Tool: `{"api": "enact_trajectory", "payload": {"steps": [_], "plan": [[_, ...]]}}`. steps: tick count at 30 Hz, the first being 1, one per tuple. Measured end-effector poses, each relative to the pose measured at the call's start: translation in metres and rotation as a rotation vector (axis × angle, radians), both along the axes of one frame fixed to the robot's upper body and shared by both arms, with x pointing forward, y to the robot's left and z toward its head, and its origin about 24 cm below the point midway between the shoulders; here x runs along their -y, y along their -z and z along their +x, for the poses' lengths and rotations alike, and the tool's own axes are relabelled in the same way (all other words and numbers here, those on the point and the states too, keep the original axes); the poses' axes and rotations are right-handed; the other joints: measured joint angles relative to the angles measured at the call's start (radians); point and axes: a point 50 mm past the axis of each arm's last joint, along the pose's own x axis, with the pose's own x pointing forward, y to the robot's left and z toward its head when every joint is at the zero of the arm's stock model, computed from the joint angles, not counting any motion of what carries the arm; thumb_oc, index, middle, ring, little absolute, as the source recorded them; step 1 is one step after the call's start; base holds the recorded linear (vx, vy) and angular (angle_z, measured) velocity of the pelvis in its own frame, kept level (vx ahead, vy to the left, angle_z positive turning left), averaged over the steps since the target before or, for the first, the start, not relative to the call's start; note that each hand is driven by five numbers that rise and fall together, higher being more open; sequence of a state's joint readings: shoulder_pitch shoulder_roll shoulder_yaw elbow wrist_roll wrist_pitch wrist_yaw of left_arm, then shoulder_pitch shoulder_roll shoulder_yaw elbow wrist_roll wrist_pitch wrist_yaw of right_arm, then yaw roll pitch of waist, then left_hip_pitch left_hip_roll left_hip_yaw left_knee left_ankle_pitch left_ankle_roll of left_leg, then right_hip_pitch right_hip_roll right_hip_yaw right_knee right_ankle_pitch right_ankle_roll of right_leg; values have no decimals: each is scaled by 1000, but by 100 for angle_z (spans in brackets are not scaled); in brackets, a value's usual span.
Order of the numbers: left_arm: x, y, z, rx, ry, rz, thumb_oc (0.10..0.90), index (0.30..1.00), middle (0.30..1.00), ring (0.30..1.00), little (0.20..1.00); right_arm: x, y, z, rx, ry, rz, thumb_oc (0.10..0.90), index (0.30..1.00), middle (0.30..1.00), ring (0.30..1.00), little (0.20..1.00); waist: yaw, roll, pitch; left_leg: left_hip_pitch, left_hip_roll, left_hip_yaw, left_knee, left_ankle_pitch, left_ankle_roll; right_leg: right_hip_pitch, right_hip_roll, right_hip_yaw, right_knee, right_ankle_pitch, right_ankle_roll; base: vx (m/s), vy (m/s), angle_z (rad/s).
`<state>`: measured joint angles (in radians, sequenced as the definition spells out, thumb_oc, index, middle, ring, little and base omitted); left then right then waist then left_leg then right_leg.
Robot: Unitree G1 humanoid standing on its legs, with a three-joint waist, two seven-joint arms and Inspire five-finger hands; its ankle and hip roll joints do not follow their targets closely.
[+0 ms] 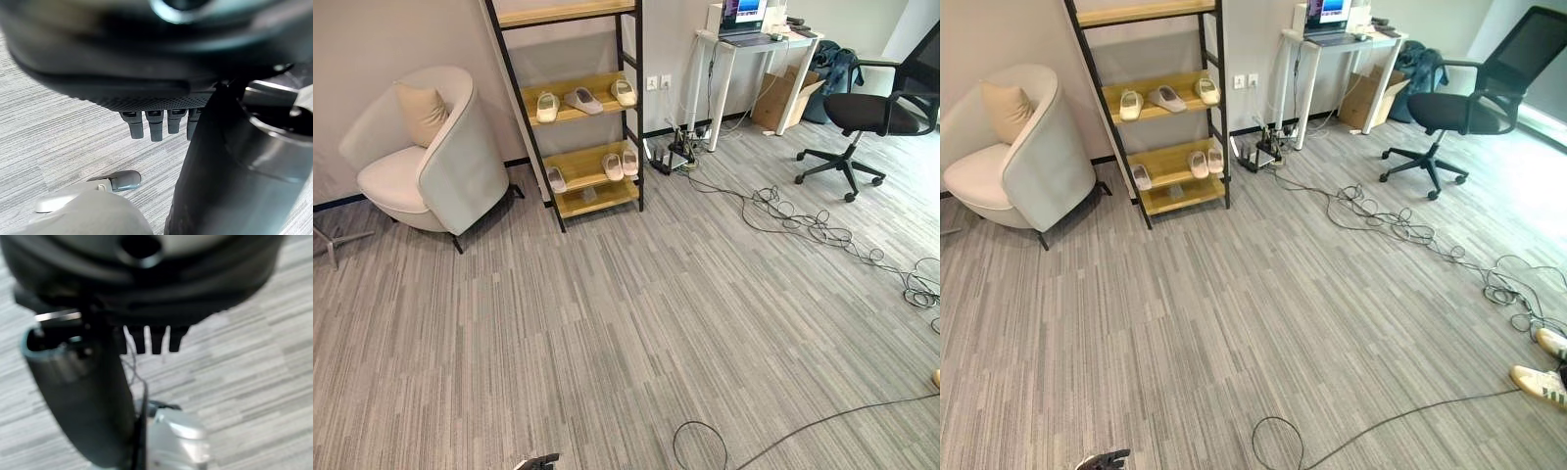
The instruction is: Arrange the slippers neatly on the shoe rack.
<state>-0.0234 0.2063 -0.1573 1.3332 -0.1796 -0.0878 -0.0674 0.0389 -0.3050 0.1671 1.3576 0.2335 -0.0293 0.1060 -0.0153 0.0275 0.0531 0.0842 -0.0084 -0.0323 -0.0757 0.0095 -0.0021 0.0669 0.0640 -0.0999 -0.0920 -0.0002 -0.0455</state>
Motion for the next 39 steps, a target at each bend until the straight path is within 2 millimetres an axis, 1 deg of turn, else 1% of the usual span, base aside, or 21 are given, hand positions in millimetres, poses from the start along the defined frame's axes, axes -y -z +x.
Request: {"api": "enact_trajectory", "payload": {"steps": [3, 6, 11, 18, 21, 24, 25, 27, 28, 29, 30, 31, 32, 33, 34, 35, 36, 37, 38, 39], "plan": [[2, 0, 3, -2, 56, 10, 800, 900, 900, 900, 900, 0, -1, 7, 16, -21, -5, 800, 900, 900, 900, 900, 1, 6, 1, 3, 0, 2, 0, 0, 0, 3, 0, 2, 0, 0, 0, 0, 0, 0], [2, 0, 4, 0, 58, 11, 800, 900, 900, 900, 900, -1, -1, 11, 31, -25, -3, 800, 900, 900, 900, 900, 1, 10, 3, 4, 1, 16, 0, 0, 0, 0, 2, 14, 0, 0, 0, 18, -31, -8], [3, 0, 4, 0, 58, 8, 800, 900, 900, 900, 900, -1, -1, 11, 36, -25, -2, 800, 900, 900, 900, 900, -4, 18, 9, 7, 3, 25, -1, 0, 0, -1, 3, 23, 0, 5, -2, 24, -34, -7], [4, 0, 4, -2, 67, 5, 800, 900, 900, 900, 900, -1, -1, 9, 36, -16, 0, 800, 900, 900, 900, 900, -13, 22, 11, 7, 4, 27, -1, 0, 0, -2, 5, 24, -1, 5, -2, 15, -47, 0], [6, 0, 5, -5, 99, 9, 800, 900, 900, 900, 900, -1, -1, 11, 43, -5, 2, 800, 900, 900, 900, 900, -20, 24, 13, 5, 5, 27, -1, -1, -1, -4, 5, 25, -6, 5, -2, 36, -87, 0], [7, 0, 7, -4, 117, 11, 800, 900, 900, 900, 900, -1, -2, 14, 51, 8, 5, 800, 900, 900, 900, 900, -25, 31, 15, 4, 12, 41, 2, -4, -6, -8, 12, 38, -6, 3, -5, 6, -93, -15], [7, 0, 8, 0, 117, 11, 800, 900, 900, 900, 900, -1, -2, 15, 53, 8, 7, 800, 900, 900, 900, 900, -23, 30, 23, 3, 11, 52, 14, -4, -7, -9, 12, 52, -6, 4, -6, -22, -102, -20], [6, -2, 14, 13, 121, 14, 800, 900, 900, 900, 900, -2, -3, 22, 65, -3, 9, 800, 900, 900, 900, 900, -23, 20, 49, -14, 2, 53, 63, -6, -17, -7, -1, 61, -1, 3, -17, -2, -98, -21], [7, -2, 17, 22, 124, 12, 800, 900, 900, 900, 900, -2, -3, 24, 69, -6, 8, 800, 900, 900, 900, 900, -23, 18, 54, -33, 0, 53, 97, -5, -20, -11, -2, 71, 2, 2, -19, 30, -132, -22], [7, -3, 19, 29, 126, 12, 800, 900, 900, 900, 900, -2, -3, 24, 70, -8, 10, 800, 900, 900, 900, 900, -22, 11, 59, -40, -6, 55, 115, -4, -28, -10, -9, 76, 1, 5, -24, 8, -128, -15], [9, -4, 25, 42, 131, 10, 800, 900, 900, 900, 900, -2, -3, 25, 71, -9, 11, 800, 900, 900, 900, 900, -24, 3, 70, -71, -14, 51, 180, -4, -53, -11, -18, 77, 6, 2, -34, -24, -227, -5], [10, -6, 34, 68, 137, 9, 800, 900, 900, 900, 900, -3, -3, 28, 73, -25, 15, 800, 900, 900, 900, 900, -19, -20, 90, -133, -29, 50, 297, 4, -69, -3, -35, 78, 9, 9, -50, -36, -185, -3], [11, -7, 37, 86, 142, 7, 800, 900, 900, 900, 900, -3, -3, 28, 69, -29, 14, 800, 900, 900, 900, 900, -14, -25, 94, -170, -29, 47, 356, 3, -71, -16, -35, 77, 24, 9, -57, 6, -176, 14], [13, -12, 53, 132, 155, 10, 800, 900, 900, 900, 900, -4, -4, 34, 85, -34, 16, 800, 900, 900, 900, 900, -19, -34, 120, -269, -27, 52, 519, 12, -92, -31, -39, 68, 48, 1, -73, 92, -86, 15], [13, -14, 59, 151, 157, 12, 800, 900, 900, 900, 900, -5, -4, 34, 78, -36, 18, 800, 900, 900, 900, 900, -18, -44, 134, -302, -19, 59, 579, 8, -90, -29, -40, 63, 46, 6, -71, 181, -41, 20], [14, -15, 62, 162, 159, 14, 800, 900, 900, 900, 900, -5, -4, 38, 75, -49, 17, 800, 900, 900, 900, 900, -11, -46, 140, -334, -11, 71, 593, 4, -90, -22, -35, 63, 39, 2, -77, 243, 6, 14], [17, -17, 68, 180, 186, 15, 800, 900, 900, 900, 900, -3, -4, 36, 58, -53, 7, 800, 900, 900, 900, 900, -7, -48, 143, -362, -7, 90, 532, 2, -88, -11, -33, 63, 11, 2, -77, 310, 39, 10], [19, -18, 69, 184, 194, 14, 800, 900, 900, 900, 900, -1, -5, 36, 52, -53, 1, 800, 900, 900, 900, 900, -2, -49, 143, -357, -7, 93, 449, 5, -85, -11, -33, 66, 3, 8, -67, 352, 47, -5], [20, -17, 67, 183, 197, 8, 800, 900, 900, 900, 900, 3, -7, 42, 62, -56, -11, 800, 900, 900, 900, 900, 6, -36, 148, -345, -14, 102, 273, 24, -90, -10, -22, 74, -7, 8, -58, 380, 37, -24], [21, -16, 66, 178, 196, 6, 800, 900, 900, 900, 900, 6, -9, 46, 73, -59, -19, 800, 900, 900, 900, 900, 6, -29, 149, -334, -9, 98, 167, 40, -93, -8, -14, 80, -1, 6, -57, 265, 12, -30]]}}
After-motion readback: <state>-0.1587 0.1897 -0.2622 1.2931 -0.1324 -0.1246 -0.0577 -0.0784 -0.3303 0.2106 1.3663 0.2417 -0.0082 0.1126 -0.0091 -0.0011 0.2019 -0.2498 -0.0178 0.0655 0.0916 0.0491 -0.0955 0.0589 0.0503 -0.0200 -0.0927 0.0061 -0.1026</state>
